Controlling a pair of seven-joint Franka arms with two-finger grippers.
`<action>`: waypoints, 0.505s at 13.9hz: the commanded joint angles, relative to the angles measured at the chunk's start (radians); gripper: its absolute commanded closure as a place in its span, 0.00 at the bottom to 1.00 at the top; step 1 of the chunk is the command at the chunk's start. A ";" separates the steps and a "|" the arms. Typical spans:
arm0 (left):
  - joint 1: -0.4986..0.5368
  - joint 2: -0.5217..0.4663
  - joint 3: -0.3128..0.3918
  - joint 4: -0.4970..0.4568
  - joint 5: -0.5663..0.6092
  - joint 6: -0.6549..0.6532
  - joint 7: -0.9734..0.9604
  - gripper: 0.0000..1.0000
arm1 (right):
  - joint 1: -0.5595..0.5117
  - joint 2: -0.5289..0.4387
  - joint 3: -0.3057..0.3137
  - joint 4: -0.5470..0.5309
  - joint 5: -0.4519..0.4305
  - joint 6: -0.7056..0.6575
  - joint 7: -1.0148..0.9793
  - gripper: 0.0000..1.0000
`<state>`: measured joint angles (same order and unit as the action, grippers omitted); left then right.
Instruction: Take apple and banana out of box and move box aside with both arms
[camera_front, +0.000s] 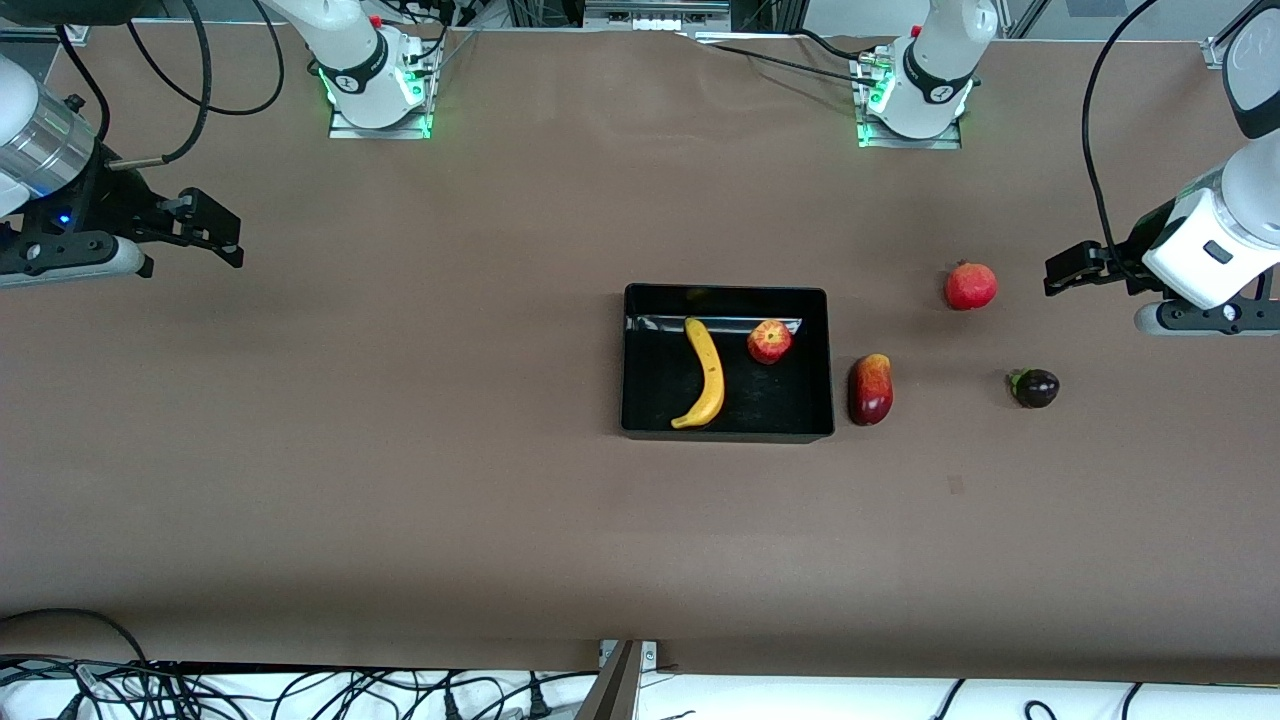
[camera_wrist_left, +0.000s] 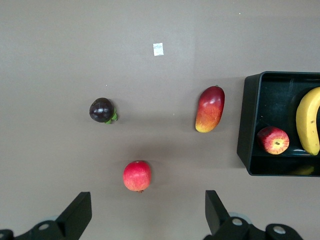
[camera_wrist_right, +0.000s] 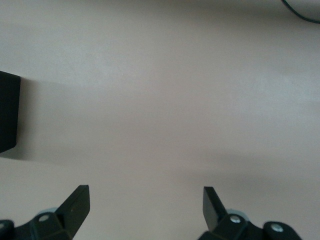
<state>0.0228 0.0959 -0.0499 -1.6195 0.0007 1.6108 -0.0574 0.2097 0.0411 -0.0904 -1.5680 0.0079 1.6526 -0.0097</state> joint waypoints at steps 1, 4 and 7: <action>0.002 0.008 -0.005 0.029 0.016 -0.020 0.004 0.00 | -0.006 -0.003 0.000 0.000 0.018 0.004 0.001 0.00; -0.001 0.008 -0.007 0.029 0.015 -0.023 -0.008 0.00 | -0.004 -0.003 0.000 0.000 0.018 0.004 0.001 0.00; -0.003 0.015 -0.031 0.023 0.001 -0.040 -0.006 0.00 | -0.004 -0.003 0.000 0.000 0.018 0.004 0.001 0.00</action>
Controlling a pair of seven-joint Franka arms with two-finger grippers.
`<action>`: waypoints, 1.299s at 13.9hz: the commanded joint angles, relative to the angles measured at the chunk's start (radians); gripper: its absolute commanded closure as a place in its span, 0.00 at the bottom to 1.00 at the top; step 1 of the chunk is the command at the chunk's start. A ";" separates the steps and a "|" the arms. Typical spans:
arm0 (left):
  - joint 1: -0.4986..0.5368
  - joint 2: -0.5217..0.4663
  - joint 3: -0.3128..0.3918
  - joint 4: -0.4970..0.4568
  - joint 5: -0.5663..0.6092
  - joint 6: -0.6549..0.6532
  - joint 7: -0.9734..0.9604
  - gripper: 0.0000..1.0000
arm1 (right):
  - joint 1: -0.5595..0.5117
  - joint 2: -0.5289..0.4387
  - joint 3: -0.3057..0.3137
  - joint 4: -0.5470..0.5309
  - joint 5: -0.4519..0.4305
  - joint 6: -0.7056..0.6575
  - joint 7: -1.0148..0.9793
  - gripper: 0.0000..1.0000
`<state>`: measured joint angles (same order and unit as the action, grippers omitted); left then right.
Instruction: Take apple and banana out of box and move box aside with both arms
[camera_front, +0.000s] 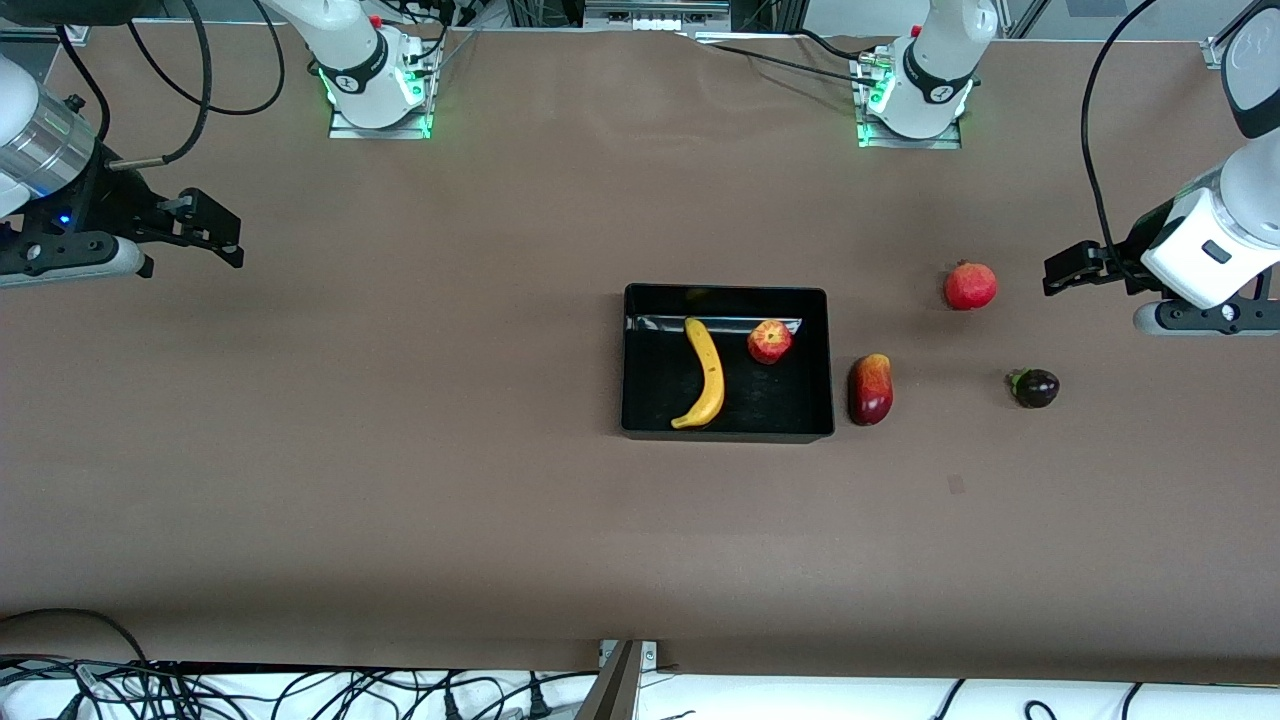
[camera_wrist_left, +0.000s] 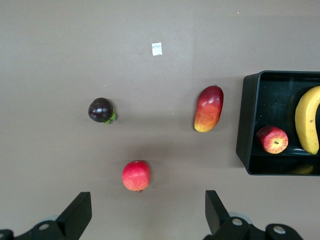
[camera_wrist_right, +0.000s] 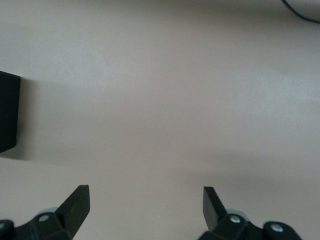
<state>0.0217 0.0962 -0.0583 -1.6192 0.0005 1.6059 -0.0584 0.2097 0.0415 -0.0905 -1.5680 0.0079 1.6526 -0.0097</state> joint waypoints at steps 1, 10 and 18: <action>-0.003 0.031 -0.052 0.021 0.001 -0.058 -0.003 0.00 | -0.004 -0.003 0.000 0.000 0.018 0.004 0.002 0.00; -0.077 0.276 -0.258 0.028 0.016 0.224 -0.374 0.00 | -0.006 -0.003 -0.002 0.000 0.018 -0.004 0.001 0.00; -0.184 0.367 -0.259 -0.054 0.051 0.311 -0.414 0.00 | -0.004 -0.003 0.000 0.002 0.018 -0.001 0.002 0.00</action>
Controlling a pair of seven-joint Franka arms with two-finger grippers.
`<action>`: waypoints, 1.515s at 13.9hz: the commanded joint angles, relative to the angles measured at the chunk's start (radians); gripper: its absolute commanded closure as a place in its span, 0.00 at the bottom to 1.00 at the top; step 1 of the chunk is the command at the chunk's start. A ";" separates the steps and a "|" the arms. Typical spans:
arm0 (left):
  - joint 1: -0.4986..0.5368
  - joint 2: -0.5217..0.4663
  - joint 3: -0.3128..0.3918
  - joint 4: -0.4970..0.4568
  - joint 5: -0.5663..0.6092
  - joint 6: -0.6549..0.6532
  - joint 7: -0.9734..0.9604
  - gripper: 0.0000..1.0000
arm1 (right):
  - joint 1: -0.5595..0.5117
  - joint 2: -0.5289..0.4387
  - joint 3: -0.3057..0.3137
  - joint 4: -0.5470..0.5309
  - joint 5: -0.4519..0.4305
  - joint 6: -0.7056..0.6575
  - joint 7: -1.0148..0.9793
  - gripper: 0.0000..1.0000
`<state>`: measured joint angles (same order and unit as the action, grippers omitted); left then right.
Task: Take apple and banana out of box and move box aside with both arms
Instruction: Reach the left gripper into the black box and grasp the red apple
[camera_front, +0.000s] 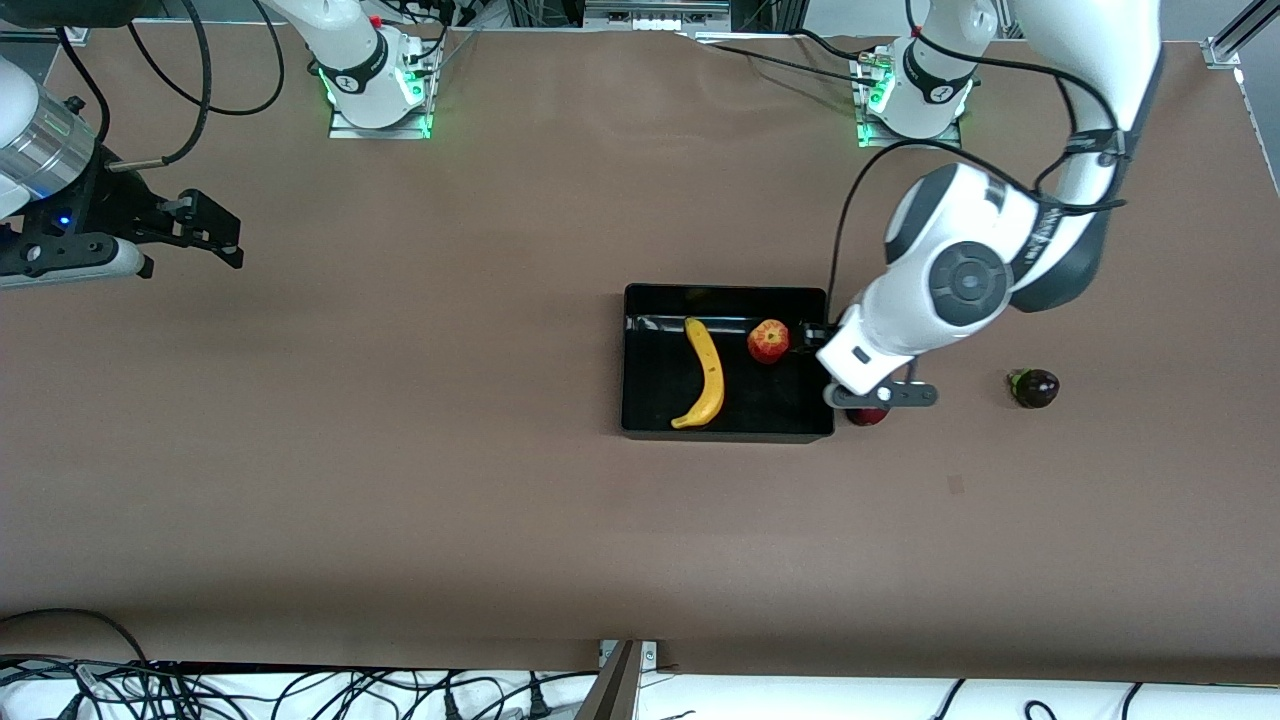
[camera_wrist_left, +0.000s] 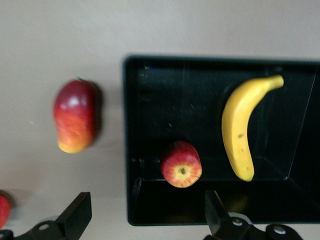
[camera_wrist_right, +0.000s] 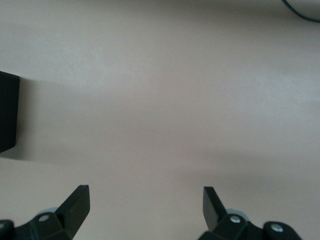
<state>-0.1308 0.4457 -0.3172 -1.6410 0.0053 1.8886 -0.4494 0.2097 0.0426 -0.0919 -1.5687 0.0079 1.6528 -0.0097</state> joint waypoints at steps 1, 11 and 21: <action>-0.058 0.019 0.000 -0.069 0.058 0.071 -0.038 0.00 | -0.004 -0.004 0.003 0.001 0.018 0.001 0.002 0.00; -0.112 0.108 0.000 -0.250 0.176 0.406 -0.153 0.00 | -0.003 -0.006 0.003 0.001 0.018 -0.005 0.002 0.00; -0.083 0.027 0.001 -0.145 0.160 0.153 -0.149 0.66 | -0.004 -0.007 0.000 0.001 0.018 -0.016 0.002 0.00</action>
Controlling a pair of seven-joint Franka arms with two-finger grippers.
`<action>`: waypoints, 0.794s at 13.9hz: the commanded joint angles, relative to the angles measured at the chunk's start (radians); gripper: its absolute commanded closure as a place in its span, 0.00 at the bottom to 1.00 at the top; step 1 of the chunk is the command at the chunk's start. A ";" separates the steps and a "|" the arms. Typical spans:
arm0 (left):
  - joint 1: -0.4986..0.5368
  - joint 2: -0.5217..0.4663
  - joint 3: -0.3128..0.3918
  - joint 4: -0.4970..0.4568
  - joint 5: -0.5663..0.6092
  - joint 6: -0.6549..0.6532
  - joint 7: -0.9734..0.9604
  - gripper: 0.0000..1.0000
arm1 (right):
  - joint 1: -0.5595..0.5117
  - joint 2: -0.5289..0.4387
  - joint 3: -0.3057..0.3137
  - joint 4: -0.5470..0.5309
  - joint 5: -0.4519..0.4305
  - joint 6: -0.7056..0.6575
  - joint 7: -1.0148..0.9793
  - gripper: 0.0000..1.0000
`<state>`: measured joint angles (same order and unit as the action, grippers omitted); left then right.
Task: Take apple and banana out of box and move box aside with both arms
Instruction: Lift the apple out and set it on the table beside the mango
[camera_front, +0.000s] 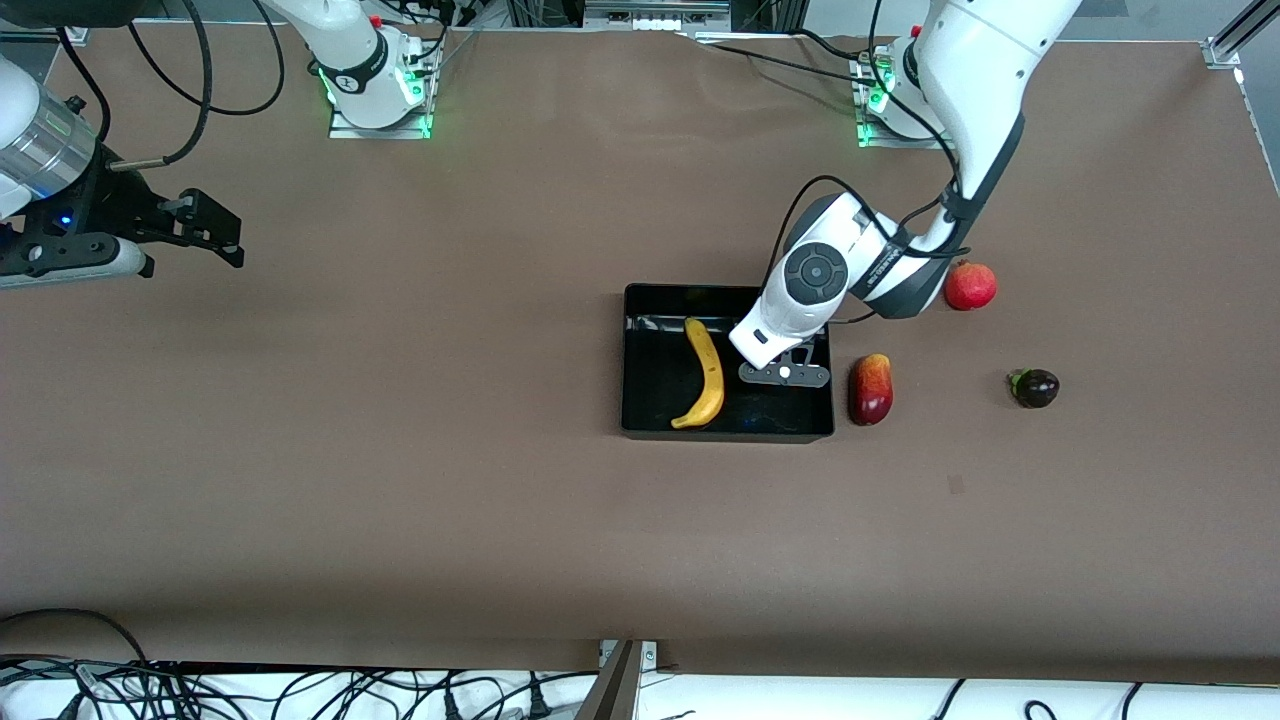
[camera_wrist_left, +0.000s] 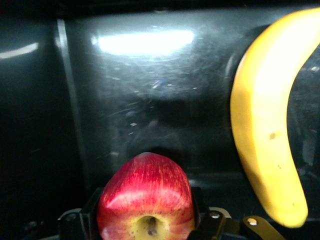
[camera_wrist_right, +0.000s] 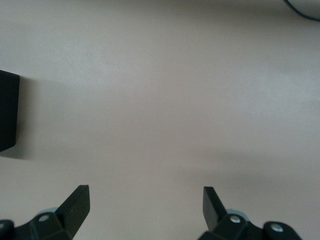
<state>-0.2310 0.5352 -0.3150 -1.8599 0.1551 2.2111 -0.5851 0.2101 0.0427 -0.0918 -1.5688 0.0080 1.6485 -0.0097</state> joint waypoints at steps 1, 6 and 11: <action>0.050 -0.078 -0.004 0.128 0.008 -0.271 -0.006 0.66 | -0.005 -0.007 0.000 0.001 0.018 -0.012 0.002 0.00; 0.235 -0.164 -0.006 0.109 0.007 -0.442 0.377 0.66 | -0.005 -0.007 -0.006 0.000 0.018 -0.012 0.002 0.00; 0.294 -0.314 -0.004 -0.282 0.012 -0.184 0.439 0.67 | -0.005 -0.007 -0.006 0.000 0.018 -0.013 0.002 0.00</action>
<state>0.0631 0.3511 -0.3108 -1.9114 0.1553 1.8727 -0.1609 0.2095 0.0426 -0.0972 -1.5688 0.0080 1.6454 -0.0097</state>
